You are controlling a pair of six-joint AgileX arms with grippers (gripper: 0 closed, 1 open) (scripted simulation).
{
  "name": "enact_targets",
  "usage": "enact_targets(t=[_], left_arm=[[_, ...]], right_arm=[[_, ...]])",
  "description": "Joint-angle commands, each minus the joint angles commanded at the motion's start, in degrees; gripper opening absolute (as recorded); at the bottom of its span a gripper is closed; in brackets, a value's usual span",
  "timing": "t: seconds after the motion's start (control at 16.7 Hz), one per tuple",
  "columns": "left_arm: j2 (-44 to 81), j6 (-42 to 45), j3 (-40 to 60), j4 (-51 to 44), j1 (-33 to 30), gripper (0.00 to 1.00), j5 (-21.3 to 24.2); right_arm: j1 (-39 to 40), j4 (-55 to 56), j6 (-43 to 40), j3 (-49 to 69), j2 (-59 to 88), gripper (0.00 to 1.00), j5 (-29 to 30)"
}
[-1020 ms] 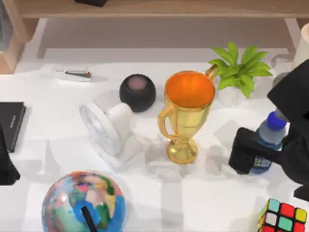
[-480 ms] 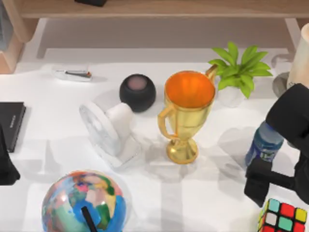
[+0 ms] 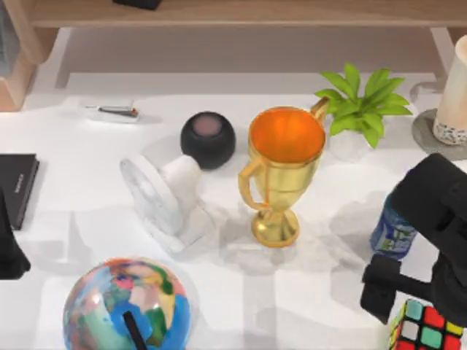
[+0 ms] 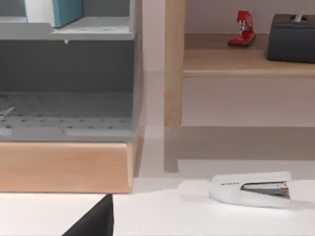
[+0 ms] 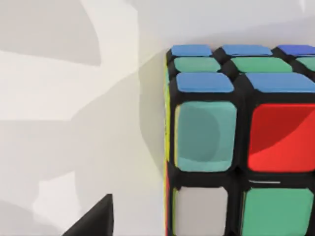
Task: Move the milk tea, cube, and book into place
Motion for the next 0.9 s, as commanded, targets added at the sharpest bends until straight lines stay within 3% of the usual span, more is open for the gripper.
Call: enact_targets(t=[0.48, 0.9], left_arm=[[0.00, 0.00, 0.00, 0.00, 0.00, 1.00, 0.00], [0.00, 0.00, 0.00, 0.00, 0.00, 1.00, 0.00]], right_arm=[[0.05, 6.46, 0.07, -4.57, 1.87, 1.00, 0.00], [0.05, 6.46, 0.07, -4.57, 1.87, 0.47, 0.00]])
